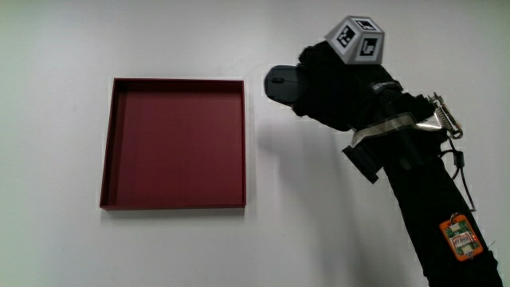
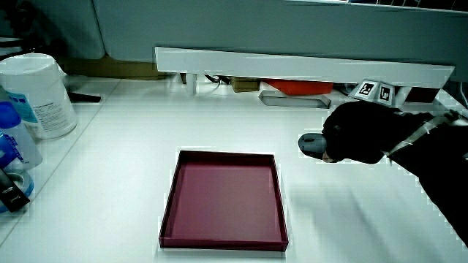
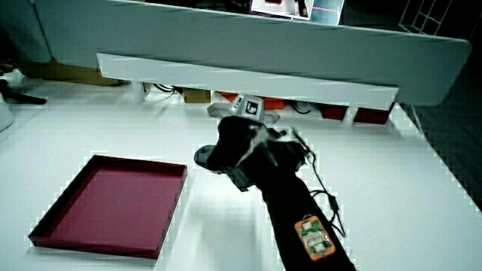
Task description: Place mouse on desk
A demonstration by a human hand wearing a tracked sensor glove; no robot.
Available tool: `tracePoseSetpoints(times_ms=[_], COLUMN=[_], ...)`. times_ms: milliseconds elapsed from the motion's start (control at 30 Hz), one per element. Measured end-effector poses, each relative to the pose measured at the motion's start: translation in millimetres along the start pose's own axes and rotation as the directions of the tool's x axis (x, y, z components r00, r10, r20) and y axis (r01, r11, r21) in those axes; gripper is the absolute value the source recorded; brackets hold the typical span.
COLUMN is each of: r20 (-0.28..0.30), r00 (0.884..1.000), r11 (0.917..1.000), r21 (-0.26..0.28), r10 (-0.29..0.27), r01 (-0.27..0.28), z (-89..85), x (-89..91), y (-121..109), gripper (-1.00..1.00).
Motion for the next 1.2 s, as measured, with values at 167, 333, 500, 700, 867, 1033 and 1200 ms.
tracePoseSetpoints(times_ms=[167,333,500,700,867,1033,1200], r20=[-0.011,-0.024,-0.014,-0.024,-0.052,-0.052,-0.075], r00=[0.998,0.994,0.992,0.991,0.989,0.988,0.986], r11=[0.9976,0.9945,0.9922,0.9905,0.9900,0.9885,0.9851], r21=[-0.026,-0.025,-0.029,-0.040,-0.047,-0.043,-0.099], r10=[-0.065,-0.103,-0.122,-0.132,-0.135,-0.147,-0.148], r01=[0.065,0.102,0.121,0.131,0.133,0.145,0.140], z=[-13.4,-26.5,-38.7,-52.8,-60.3,-61.3,-63.6], x=[25.8,43.8,52.9,59.8,67.2,69.1,71.1], y=[11,17,22,25,27,28,26], gripper=[0.00,0.00,0.00,0.00,0.00,0.00,-0.31])
